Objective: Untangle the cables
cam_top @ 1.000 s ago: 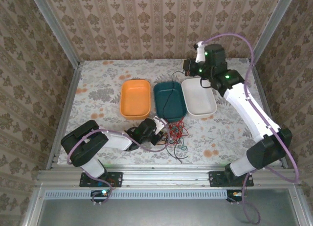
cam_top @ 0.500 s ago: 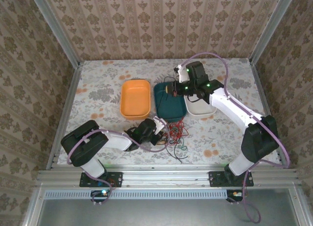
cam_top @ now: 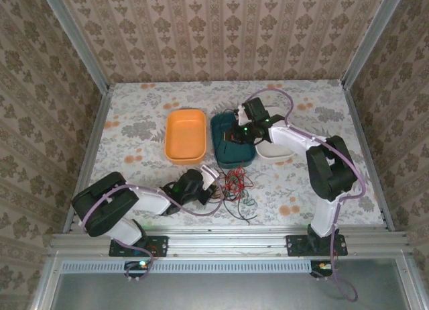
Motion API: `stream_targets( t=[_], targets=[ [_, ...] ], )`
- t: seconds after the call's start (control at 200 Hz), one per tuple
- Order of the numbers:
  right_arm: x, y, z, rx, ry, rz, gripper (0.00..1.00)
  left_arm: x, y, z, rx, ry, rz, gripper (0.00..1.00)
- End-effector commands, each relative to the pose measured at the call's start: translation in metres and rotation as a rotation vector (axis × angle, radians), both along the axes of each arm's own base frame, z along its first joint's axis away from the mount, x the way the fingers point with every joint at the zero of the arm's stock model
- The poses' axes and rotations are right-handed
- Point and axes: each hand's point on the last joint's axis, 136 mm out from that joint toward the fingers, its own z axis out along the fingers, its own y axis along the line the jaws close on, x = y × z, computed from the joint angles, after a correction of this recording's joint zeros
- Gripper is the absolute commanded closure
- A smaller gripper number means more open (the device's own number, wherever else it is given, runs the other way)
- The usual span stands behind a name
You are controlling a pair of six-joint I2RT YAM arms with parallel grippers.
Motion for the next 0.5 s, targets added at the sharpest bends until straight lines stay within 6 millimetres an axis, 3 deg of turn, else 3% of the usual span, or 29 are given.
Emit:
stream_targets(
  t=[0.0,0.065,0.155,0.255,0.435,0.495],
  targets=[
    [0.015,-0.011,-0.008,-0.079,0.009,-0.089,1.0,-0.008,0.008,-0.008,0.007,0.038,-0.017,1.0],
    [0.017,-0.014,-0.015,-0.109,0.024,-0.102,0.99,-0.008,0.008,-0.005,-0.006,0.033,-0.023,1.0],
    [0.017,-0.016,-0.011,-0.129,0.009,-0.105,0.8,-0.008,0.008,-0.003,-0.019,0.023,-0.028,1.0],
    [0.012,-0.02,0.0,-0.145,-0.017,-0.09,0.68,-0.007,0.009,0.001,-0.039,0.008,-0.023,1.0],
    [-0.011,-0.029,0.022,-0.188,-0.07,-0.035,0.5,-0.008,0.01,0.005,-0.066,-0.006,-0.028,1.0],
    [-0.023,-0.032,0.028,-0.224,-0.088,-0.004,0.49,-0.009,0.01,0.005,-0.069,-0.005,-0.032,1.0]
  ],
)
